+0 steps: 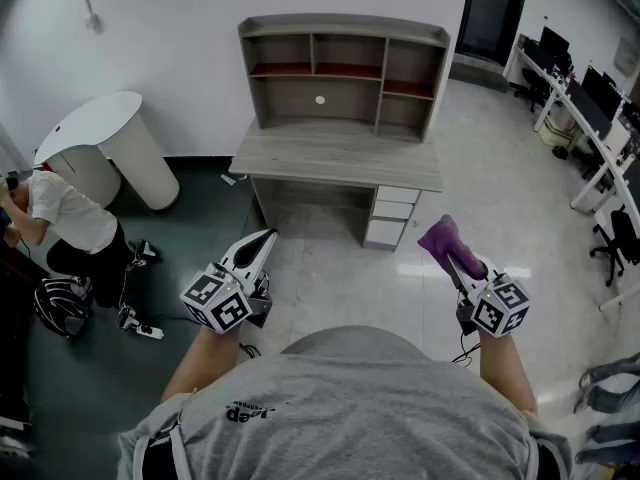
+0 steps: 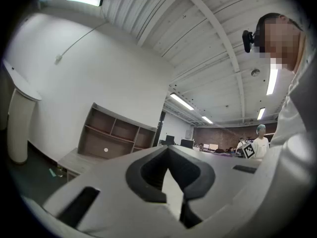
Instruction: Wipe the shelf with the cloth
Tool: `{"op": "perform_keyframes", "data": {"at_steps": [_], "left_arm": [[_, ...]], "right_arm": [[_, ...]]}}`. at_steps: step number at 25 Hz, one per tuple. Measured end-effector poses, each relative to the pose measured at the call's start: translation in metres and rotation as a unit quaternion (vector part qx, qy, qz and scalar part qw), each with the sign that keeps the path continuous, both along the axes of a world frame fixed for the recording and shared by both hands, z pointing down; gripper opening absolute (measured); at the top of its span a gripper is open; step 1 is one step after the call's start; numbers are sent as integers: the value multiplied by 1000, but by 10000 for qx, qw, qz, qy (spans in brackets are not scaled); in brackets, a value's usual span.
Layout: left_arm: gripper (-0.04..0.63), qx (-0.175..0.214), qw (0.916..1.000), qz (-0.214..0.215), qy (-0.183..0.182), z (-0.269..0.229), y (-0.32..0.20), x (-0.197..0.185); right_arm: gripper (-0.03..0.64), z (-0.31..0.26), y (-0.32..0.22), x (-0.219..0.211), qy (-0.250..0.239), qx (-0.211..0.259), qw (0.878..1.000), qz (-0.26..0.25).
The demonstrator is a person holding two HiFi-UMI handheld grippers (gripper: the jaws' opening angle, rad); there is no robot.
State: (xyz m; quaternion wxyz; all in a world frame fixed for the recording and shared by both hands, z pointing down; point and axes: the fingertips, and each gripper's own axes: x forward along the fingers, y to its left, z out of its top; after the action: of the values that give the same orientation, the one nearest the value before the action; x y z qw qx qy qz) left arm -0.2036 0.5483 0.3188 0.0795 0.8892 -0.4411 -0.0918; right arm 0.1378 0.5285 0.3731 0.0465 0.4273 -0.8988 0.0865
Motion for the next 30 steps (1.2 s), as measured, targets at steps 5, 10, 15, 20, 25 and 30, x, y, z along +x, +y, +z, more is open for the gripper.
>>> {"op": "perform_keyframes", "data": {"at_steps": [5,10,15,20,25,30], "left_arm": [[26,-44,10000,23,25,0,-1,8],[26,-11,10000,71,-2,-2,-3,27],[26,-25,10000,80,23,-3,-7,53],[26,-30,9998,206,58,1,-7,103],[26,-166,9993,288,164,12,-14,145],[26,-368,9987,344,116,25,-33,163]], "right_arm": [[61,-3,0,8,-2,25,10000,-8],[61,-2,2,23,2,-11,10000,-43],[66,-10,3,44,-166,11,9997,-157],[66,-6,12,83,-183,19,9994,-288],[67,6,11,118,-146,-62,9992,-358],[67,20,-9,131,-216,-192,9988,-401]]}}
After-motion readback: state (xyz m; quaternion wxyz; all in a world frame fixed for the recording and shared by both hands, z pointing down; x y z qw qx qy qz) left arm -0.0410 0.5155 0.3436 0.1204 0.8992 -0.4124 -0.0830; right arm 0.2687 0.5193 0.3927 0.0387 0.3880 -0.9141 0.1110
